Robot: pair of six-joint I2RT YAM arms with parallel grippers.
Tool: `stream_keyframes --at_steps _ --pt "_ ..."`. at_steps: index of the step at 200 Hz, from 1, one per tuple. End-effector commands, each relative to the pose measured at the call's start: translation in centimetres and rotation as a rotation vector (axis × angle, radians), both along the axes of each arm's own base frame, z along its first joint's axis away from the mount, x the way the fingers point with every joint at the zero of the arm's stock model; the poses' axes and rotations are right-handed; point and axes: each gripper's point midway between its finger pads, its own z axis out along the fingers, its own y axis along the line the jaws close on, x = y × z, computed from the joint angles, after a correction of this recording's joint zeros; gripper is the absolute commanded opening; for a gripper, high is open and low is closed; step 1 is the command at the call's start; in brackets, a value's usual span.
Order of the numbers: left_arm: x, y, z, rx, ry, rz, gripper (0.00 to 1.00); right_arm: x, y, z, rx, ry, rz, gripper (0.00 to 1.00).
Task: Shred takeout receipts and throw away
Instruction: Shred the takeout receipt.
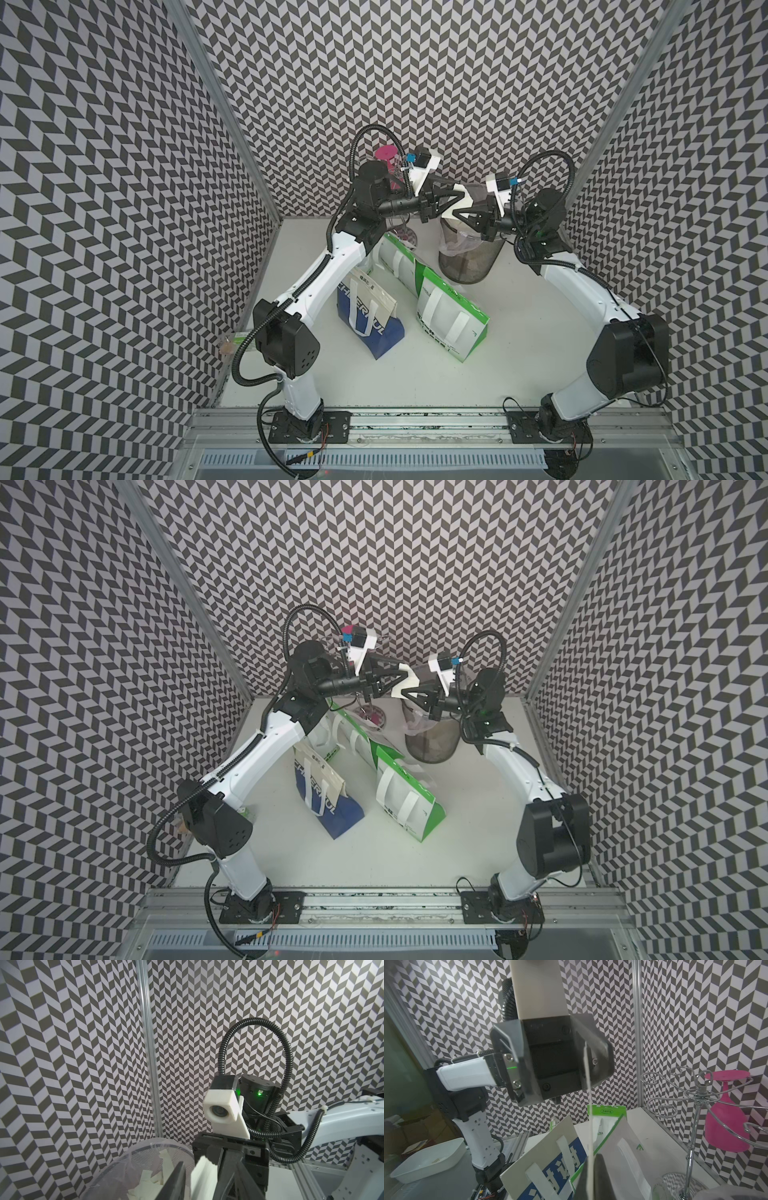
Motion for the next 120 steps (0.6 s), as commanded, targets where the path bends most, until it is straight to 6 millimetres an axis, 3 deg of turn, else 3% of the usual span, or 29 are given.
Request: stream_keyframes --at_steps 1,59,120 --pt "-0.9 -0.5 -0.7 0.066 0.039 -0.07 0.42 -0.5 -0.3 2.0 -0.059 -0.122 -0.064 0.0" --pt "-0.8 -1.6 -1.7 0.128 0.068 -0.119 0.37 0.3 0.8 1.7 -0.163 -0.157 -0.114 0.0" --pt "-0.7 -1.6 -1.8 0.141 0.064 -0.094 0.13 1.7 1.6 1.4 -0.272 -0.181 -0.237 0.0"
